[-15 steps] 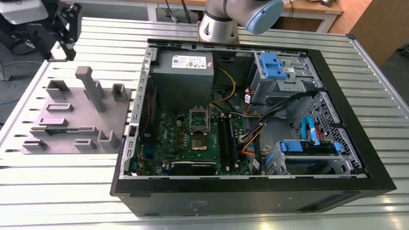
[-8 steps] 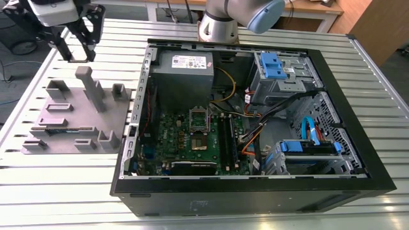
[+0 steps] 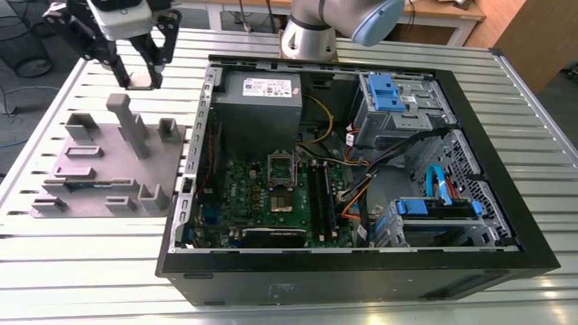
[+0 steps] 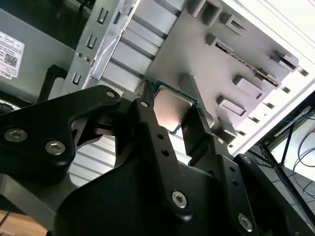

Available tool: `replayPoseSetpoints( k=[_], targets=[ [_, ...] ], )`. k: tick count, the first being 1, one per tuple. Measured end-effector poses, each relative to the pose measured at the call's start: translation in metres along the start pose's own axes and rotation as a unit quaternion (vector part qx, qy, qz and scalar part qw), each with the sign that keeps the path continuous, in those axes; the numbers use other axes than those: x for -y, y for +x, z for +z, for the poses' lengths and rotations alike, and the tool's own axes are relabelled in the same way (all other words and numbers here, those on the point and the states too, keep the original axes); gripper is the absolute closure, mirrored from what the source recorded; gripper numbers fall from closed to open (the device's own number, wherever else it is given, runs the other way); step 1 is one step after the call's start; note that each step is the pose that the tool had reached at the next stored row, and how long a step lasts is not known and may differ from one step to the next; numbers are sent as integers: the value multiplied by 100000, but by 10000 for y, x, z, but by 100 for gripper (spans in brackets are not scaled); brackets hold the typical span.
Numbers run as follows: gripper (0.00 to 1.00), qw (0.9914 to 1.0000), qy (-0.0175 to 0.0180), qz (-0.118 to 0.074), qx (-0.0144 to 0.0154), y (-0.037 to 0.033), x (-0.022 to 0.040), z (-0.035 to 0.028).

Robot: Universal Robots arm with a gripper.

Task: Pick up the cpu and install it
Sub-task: 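Pick up the cpu and move it towards the insertion slot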

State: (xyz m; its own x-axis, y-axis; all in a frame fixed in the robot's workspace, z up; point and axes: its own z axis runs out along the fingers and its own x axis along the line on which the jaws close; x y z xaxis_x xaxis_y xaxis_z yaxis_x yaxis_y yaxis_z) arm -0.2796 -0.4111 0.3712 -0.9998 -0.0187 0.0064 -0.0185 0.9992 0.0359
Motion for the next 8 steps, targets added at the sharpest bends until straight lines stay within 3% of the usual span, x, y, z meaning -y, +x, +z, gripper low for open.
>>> replayPoseSetpoints(
  k=[8],
  targets=[
    [53, 100000, 8, 1, -7, -364, 7, 13]
  ],
)
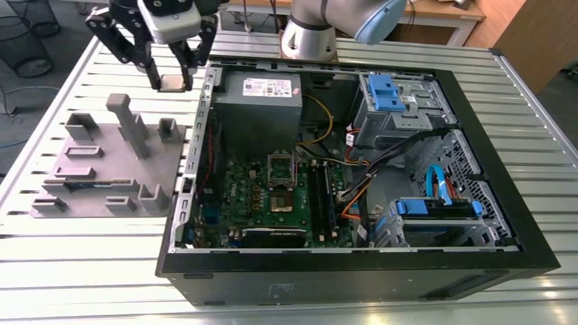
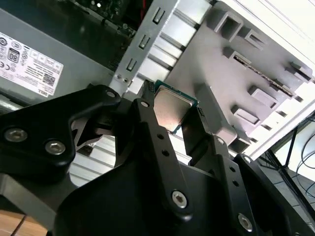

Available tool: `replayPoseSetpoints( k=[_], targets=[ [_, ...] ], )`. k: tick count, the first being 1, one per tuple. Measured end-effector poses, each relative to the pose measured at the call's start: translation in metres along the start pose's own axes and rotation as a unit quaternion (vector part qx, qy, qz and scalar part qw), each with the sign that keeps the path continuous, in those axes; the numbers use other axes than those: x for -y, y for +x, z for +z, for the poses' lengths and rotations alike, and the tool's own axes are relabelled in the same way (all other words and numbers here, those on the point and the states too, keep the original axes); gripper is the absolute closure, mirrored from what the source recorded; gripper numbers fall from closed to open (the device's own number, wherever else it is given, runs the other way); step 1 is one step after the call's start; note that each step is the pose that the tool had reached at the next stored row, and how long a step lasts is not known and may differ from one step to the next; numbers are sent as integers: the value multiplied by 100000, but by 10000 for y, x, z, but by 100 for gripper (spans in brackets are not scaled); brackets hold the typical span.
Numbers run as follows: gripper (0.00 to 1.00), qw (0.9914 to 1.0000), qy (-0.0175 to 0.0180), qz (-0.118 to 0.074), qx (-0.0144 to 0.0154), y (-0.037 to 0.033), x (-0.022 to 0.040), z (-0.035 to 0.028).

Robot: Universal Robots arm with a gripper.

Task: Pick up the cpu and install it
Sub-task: 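Pick up the cpu and move it towards the insertion slot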

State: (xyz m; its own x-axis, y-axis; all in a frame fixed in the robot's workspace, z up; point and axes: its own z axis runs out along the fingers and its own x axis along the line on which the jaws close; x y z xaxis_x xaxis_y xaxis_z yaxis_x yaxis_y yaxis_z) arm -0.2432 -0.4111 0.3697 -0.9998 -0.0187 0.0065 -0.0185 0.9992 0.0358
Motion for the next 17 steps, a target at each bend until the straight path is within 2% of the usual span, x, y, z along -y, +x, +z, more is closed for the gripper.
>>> replayPoseSetpoints(
  k=[17],
  targets=[
    [53, 100000, -1, 4, -1, -771, 16, 31]
  ],
)
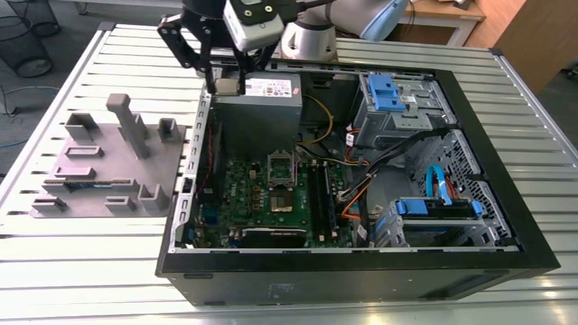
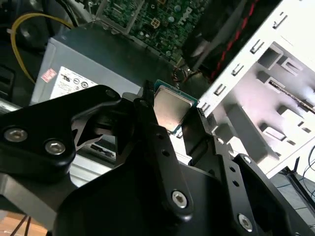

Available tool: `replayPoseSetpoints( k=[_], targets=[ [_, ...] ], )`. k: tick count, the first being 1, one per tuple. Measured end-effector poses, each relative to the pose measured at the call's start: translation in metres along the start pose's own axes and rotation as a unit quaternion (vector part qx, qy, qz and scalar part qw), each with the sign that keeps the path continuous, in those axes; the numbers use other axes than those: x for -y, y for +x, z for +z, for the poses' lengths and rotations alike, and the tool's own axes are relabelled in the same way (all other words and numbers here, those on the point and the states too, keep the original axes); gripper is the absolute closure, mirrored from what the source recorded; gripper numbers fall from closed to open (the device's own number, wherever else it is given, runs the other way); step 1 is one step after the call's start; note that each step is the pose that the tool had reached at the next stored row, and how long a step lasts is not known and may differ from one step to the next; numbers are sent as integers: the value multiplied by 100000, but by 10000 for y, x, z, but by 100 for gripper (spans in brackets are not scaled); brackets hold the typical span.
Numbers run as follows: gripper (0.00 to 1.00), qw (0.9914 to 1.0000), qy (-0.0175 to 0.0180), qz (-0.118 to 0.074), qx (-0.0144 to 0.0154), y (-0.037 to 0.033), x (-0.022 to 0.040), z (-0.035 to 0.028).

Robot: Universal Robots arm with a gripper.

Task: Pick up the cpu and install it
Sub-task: 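Pick up the cpu and move it towards the insertion slot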

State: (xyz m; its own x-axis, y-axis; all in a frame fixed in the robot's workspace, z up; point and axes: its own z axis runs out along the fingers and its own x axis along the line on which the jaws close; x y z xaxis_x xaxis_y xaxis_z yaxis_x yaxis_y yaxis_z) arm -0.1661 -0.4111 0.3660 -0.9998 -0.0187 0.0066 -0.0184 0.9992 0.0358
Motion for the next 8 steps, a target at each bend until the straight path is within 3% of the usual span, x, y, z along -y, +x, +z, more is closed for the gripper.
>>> replayPoseSetpoints(
  k=[8],
  targets=[
    [53, 100000, -2, -7, -13, -367, 7, 10]
  ],
)
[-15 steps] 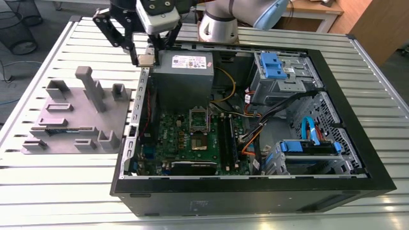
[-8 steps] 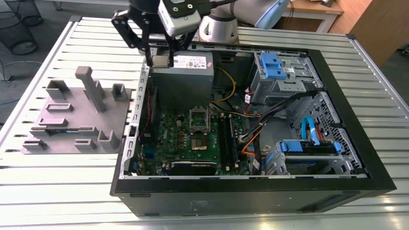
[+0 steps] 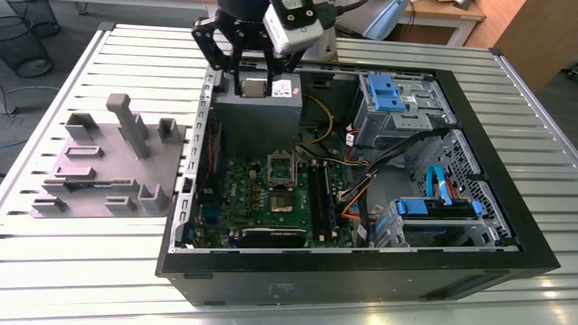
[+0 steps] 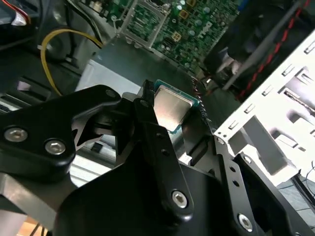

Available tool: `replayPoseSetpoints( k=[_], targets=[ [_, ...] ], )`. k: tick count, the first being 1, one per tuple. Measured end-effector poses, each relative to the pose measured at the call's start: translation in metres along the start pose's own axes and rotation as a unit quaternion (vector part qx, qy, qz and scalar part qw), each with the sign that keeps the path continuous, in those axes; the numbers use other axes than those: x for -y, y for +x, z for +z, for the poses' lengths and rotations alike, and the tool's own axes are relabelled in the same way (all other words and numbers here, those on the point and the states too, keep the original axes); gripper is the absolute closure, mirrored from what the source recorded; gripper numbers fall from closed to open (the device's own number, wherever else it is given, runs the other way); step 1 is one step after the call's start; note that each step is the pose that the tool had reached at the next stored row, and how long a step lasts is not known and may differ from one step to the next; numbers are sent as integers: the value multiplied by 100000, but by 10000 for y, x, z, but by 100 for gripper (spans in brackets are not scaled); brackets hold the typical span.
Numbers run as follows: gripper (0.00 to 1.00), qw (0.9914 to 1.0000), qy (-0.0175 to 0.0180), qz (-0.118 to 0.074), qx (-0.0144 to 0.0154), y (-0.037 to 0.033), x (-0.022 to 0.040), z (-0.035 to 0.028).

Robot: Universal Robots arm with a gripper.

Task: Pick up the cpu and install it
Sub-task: 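Pick up the cpu and move it towards the insertion slot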

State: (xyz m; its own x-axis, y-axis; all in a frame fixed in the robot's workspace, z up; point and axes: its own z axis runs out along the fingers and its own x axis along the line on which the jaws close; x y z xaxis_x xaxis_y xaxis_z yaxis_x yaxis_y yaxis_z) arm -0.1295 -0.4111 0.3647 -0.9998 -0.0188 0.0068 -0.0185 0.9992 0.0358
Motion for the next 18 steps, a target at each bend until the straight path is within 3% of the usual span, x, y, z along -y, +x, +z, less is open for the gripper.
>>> replayPoseSetpoints(
  k=[8, 14, 18],
  targets=[
    [53, 100000, -5, 10, -54, -349, 6, 1],
    [53, 100000, 4, 9, -63, -372, 11, 0],
    [53, 100000, -3, 53, -95, -388, 77, 3]
  ],
)
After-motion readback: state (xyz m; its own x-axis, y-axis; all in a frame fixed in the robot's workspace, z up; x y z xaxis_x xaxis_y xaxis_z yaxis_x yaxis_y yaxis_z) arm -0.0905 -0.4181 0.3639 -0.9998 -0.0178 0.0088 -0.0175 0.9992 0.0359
